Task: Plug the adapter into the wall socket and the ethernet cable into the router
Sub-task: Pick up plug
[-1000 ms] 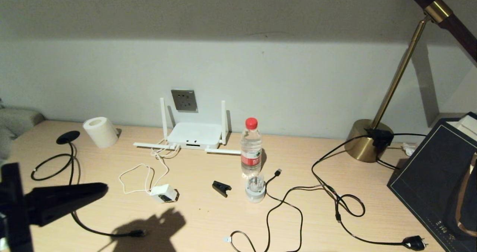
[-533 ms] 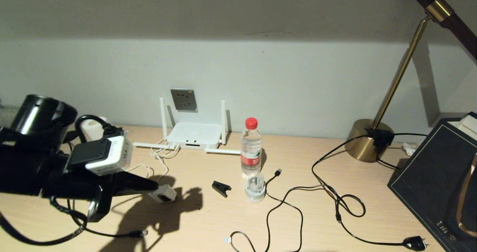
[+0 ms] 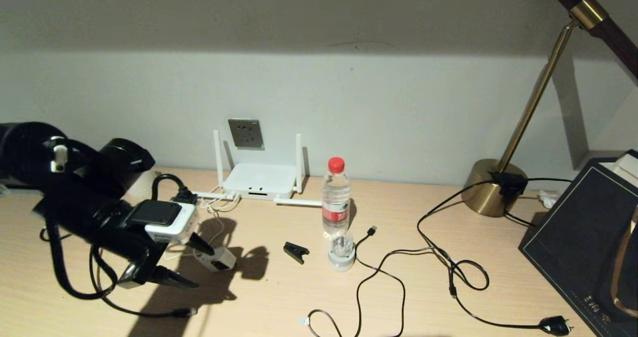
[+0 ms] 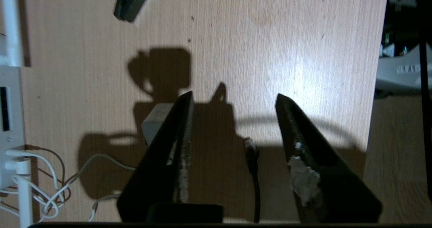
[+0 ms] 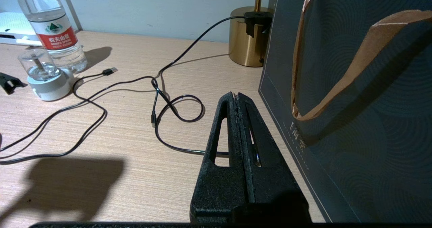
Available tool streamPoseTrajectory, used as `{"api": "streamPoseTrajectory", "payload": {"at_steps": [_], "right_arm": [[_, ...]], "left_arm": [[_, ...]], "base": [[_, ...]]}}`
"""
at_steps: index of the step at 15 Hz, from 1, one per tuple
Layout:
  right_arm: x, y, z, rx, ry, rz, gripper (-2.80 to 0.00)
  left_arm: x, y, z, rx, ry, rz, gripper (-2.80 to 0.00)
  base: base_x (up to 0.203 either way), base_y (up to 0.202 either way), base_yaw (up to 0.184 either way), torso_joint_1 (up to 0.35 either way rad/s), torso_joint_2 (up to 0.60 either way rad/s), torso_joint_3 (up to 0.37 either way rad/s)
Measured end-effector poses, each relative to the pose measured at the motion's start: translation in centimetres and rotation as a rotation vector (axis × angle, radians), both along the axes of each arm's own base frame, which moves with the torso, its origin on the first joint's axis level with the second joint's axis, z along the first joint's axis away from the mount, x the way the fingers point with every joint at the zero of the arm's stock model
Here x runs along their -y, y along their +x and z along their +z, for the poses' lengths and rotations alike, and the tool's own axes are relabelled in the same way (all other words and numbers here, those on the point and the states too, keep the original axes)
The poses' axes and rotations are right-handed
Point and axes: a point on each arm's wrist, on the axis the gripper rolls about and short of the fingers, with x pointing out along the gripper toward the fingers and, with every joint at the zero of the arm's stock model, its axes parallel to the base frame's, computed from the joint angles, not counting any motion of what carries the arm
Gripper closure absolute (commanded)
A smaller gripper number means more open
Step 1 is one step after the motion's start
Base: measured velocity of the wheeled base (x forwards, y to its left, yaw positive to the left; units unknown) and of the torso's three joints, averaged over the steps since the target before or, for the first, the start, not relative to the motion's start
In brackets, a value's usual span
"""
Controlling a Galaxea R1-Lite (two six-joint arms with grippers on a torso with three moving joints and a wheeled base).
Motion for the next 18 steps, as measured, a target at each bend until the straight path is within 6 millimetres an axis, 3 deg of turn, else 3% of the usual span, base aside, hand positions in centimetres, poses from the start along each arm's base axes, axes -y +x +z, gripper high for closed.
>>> {"api": "streamPoseTrajectory", "payload": {"at_steps": [6,18], "right_arm": [[0.0,0.0,0.0,0.0,0.0,0.0,0.0],[0.0,0.0,0.0,0.0,0.0,0.001,0.0]], "left_arm": [[-1.0,5.3,-1.8,-0.032,0.048,0.082,-2.8],[-0.8,10.1,-7.1,-0.097,0.121,0.111,-2.8]], "base": [[0.0,0.0,0.0,0.0,0.0,0.0],[0.0,0.0,0.0,0.0,0.0,0.0]]}}
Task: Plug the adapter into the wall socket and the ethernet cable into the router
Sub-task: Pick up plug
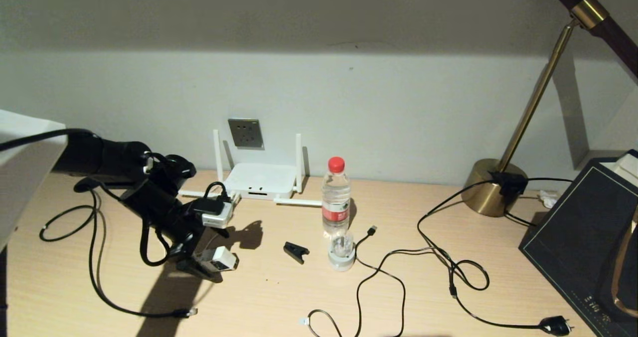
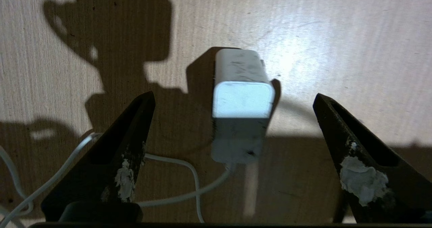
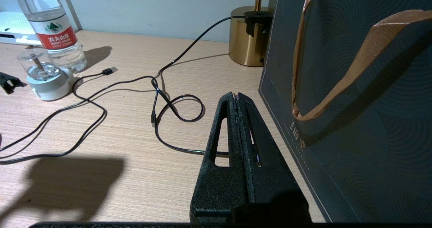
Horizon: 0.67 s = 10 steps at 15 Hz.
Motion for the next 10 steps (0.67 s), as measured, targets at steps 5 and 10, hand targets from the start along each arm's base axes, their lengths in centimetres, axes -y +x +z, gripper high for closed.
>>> {"api": "streamPoseTrajectory", "payload": {"at_steps": [5,10], "right_arm": [[0.0,0.0,0.0,0.0,0.0,0.0,0.0],[0.0,0.0,0.0,0.0,0.0,0.0,0.0]], "left_arm": [[0.3,0.8,-1.3,-0.024,-0.006,0.032,-2.8],[0.9,0.9,-1.6,-0.04,-0.01,0.04,0.0]], "base": [[0.0,0.0,0.0,0.0,0.0,0.0],[0.0,0.0,0.0,0.0,0.0,0.0]]}}
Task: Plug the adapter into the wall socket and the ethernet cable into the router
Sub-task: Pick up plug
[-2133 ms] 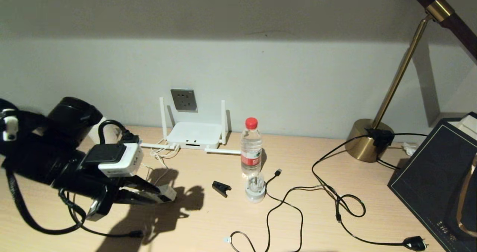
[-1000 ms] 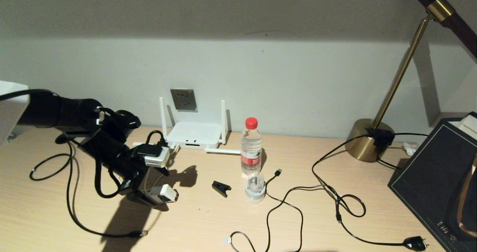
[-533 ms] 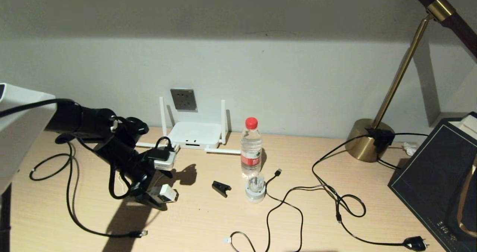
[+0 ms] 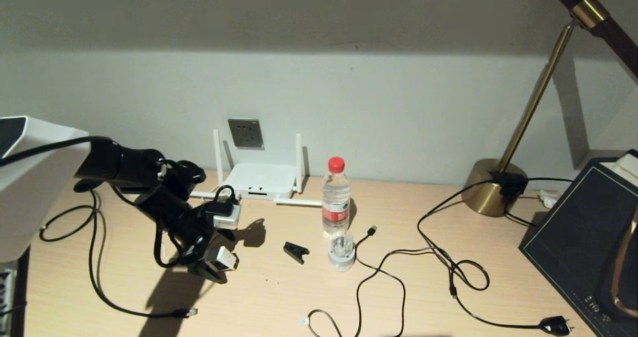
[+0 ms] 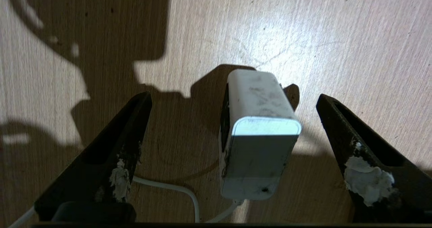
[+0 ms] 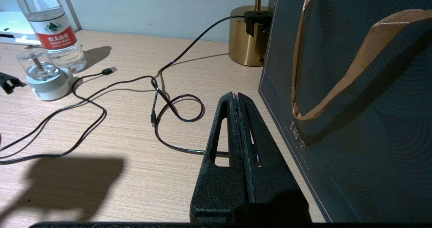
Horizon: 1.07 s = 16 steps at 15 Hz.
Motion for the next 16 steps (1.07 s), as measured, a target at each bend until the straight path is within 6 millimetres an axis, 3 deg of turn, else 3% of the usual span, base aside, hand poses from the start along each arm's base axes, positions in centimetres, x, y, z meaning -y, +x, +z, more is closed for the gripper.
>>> {"api": "streamPoseTrajectory", "payload": {"at_steps": [12,16], "right_arm": [[0.0,0.0,0.0,0.0,0.0,0.0,0.0],[0.0,0.0,0.0,0.0,0.0,0.0,0.0]], "left_arm": [[-0.4,-1.1,0.1,-0.024,-0.003,0.009,0.0],[-0.4,-3.6,2.9,0.046,-0.085,0.027,0.0]], "base": [[0.0,0.0,0.0,0.0,0.0,0.0],[0.0,0.0,0.0,0.0,0.0,0.0]]}}
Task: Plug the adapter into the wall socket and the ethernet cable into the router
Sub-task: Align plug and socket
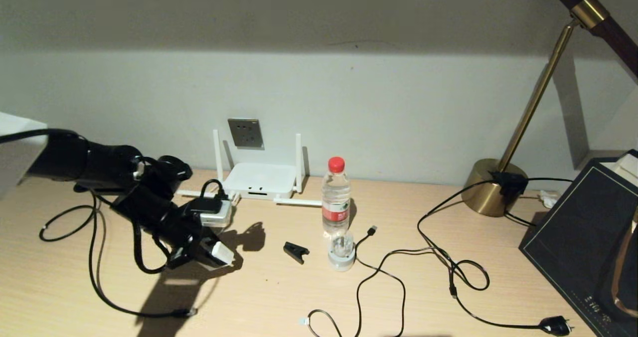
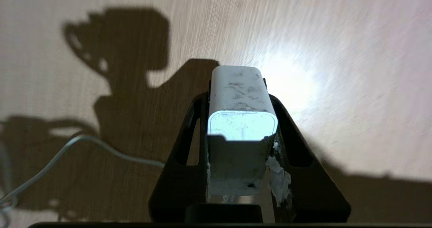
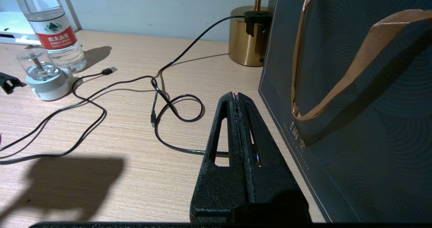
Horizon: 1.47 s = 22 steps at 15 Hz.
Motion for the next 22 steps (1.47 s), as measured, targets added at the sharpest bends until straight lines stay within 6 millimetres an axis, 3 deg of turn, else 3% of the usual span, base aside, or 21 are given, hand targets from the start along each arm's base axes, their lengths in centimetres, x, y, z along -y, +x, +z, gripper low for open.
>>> {"api": "streamPoseTrajectory", "payload": {"at_steps": [5,9,13,15,17,22], "right_arm": [[0.0,0.0,0.0,0.0,0.0,0.0,0.0],[0.0,0.0,0.0,0.0,0.0,0.0,0.0],[0.0,0.0,0.0,0.0,0.0,0.0,0.0],[0.0,0.0,0.0,0.001,0.0,0.0,0.0],[0.0,0.0,0.0,0.001,0.0,0.0,0.0],[0.0,0.0,0.0,0.0,0.0,0.0,0.0]], "left_arm": [[-1.2,-6.7,4.9,0.214,-0.123,0.122,0.0],[-1.6,-11.0,9.0,0.449,-0.289,0.361,0.0],[-1.7,-13.8,6.9,0.485,-0.489,0.67,0.0],[-1.8,-13.5,5.8,0.539,-0.577,0.771,0.0],[-1.9,-11.6,4.7,0.615,-0.619,0.833,0.0],[-0.6,-3.0,3.2,0.764,-0.796,0.923,0.0]], "base": [[0.0,0.0,0.0,0.0,0.0,0.0],[0.0,0.0,0.0,0.0,0.0,0.0],[0.0,0.0,0.0,0.0,0.0,0.0],[0.0,0.0,0.0,0.0,0.0,0.0],[0.0,0.0,0.0,0.0,0.0,0.0],[0.0,0.0,0.0,0.0,0.0,0.0]]}}
